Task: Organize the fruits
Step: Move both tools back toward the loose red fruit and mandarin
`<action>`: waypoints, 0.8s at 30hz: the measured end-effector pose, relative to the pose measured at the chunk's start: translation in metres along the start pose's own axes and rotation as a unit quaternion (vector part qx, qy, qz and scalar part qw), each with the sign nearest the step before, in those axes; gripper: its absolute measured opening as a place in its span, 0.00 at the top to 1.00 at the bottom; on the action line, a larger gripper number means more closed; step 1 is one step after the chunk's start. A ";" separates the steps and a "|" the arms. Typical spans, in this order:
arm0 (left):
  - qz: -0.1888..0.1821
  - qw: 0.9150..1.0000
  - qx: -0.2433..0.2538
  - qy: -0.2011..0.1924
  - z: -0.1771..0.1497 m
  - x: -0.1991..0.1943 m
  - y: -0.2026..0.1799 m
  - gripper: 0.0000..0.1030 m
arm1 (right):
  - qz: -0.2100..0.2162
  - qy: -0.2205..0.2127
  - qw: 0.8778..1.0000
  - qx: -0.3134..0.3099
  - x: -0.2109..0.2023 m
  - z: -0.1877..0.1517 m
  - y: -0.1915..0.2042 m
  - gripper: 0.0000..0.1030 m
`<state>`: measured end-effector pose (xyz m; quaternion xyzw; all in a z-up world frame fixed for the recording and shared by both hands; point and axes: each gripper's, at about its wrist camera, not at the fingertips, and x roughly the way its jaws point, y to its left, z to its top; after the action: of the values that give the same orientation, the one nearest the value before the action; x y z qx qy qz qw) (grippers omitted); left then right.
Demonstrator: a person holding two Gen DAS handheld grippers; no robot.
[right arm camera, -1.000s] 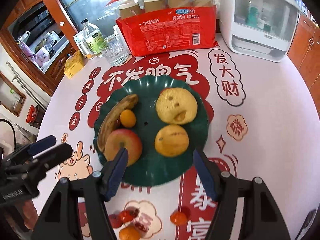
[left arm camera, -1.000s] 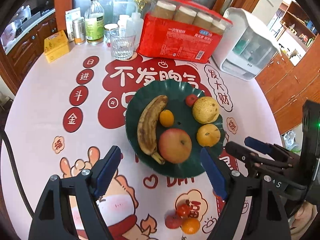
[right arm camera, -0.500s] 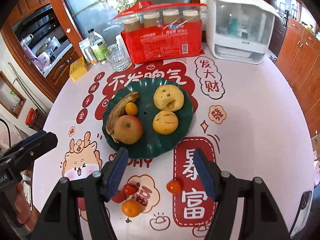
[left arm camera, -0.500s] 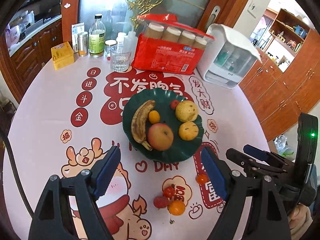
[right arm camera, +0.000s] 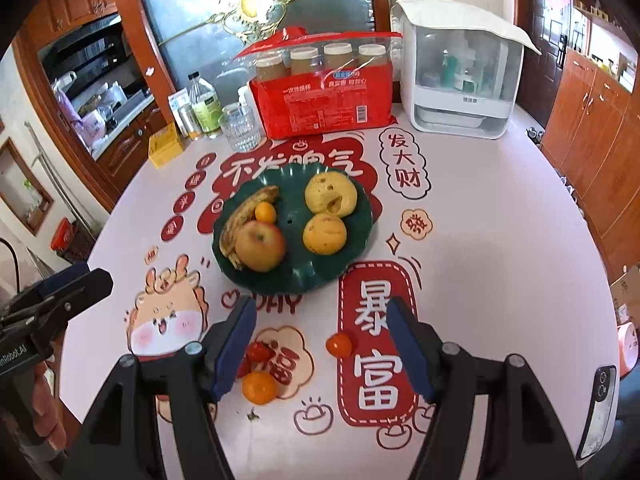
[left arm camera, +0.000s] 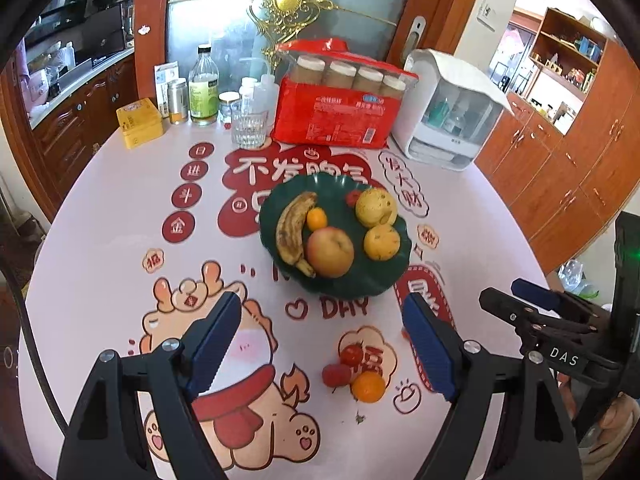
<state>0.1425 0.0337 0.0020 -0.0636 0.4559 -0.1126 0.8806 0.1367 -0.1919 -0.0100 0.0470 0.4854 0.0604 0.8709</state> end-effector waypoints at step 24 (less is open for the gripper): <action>0.030 0.995 -0.006 0.099 -0.081 0.071 0.015 0.21 | 0.028 0.082 0.985 -0.149 0.071 -0.086 0.035 0.38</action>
<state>0.1185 0.0293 -0.1043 -0.0439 0.5436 -0.0889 0.8335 0.0981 -0.1444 -0.1098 -0.0752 0.5389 0.1598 0.8236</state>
